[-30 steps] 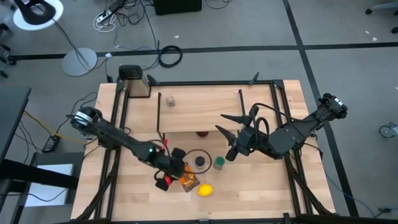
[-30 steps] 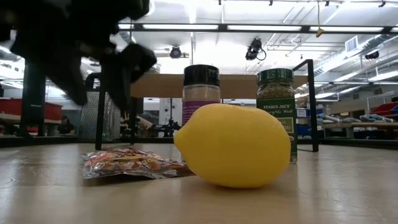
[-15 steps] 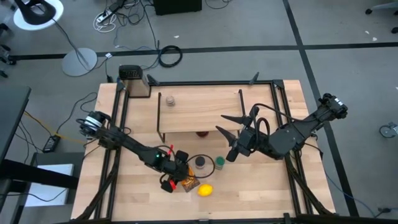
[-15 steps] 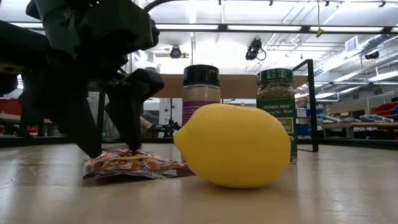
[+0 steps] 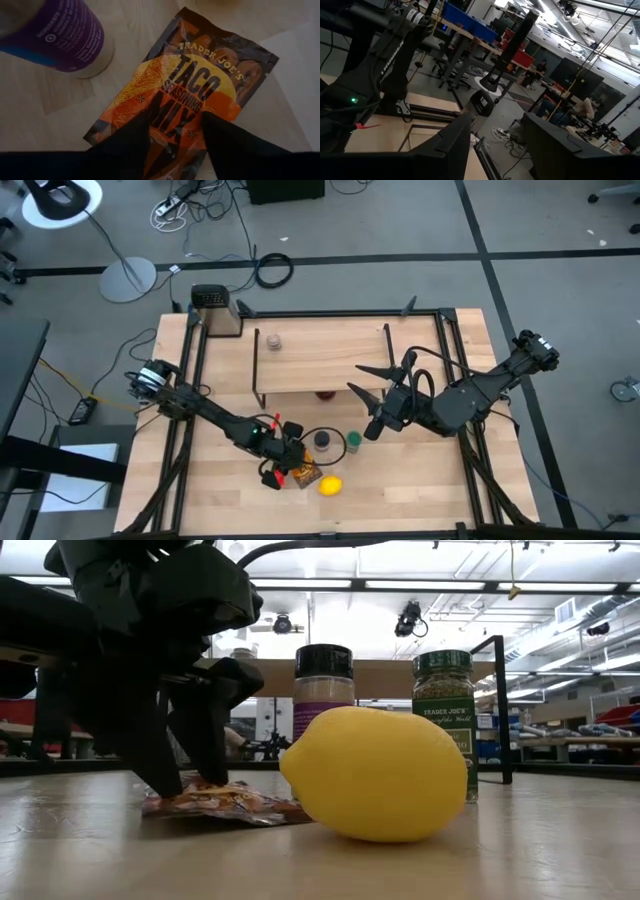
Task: Shelf spices
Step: Put the orange seasoning bag on the shelf
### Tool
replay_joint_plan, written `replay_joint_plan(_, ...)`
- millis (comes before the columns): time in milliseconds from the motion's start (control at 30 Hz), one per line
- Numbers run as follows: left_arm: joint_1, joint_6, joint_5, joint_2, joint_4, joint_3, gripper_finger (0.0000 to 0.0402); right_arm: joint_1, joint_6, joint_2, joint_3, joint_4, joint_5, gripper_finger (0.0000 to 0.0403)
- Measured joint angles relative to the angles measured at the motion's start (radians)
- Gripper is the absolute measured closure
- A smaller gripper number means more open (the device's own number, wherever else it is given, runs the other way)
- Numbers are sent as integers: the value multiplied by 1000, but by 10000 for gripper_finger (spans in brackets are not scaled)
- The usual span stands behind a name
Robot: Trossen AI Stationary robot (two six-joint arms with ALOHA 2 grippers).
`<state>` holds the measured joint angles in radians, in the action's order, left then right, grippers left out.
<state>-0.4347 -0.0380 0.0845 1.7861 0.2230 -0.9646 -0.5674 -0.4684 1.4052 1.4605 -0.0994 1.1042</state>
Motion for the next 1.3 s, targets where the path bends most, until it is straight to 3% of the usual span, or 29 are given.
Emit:
replay_joint_plan(267, 0, -1, -6, -1, 24, -14, 338, 0, 0, 0, 0, 0, 0, 224)
replay_joint_plan(400, 0, 3, -18, 0, 124, -66, 385, 0, 0, 0, 0, 0, 0, 224)
replay_joint_plan(800, -26, 61, 9, 1, 582, -385, 399, 0, -1, 0, 0, 0, 0, 224)
replay_joint_plan(933, -54, 116, 103, 1, 772, -557, 400, -2, -1, 0, 0, 0, 0, 224)
replay_joint_plan(1100, -70, 198, 326, -1, 968, -770, 401, -15, -5, 0, 0, 0, 1, 224)
replay_joint_plan(1200, -44, 214, 496, -1, 1068, -863, 401, -26, -5, 0, 0, 0, 1, 224)
replay_joint_plan(1300, 7, 231, 561, -3, 1118, -912, 401, -39, -5, 0, 0, 0, 1, 224)
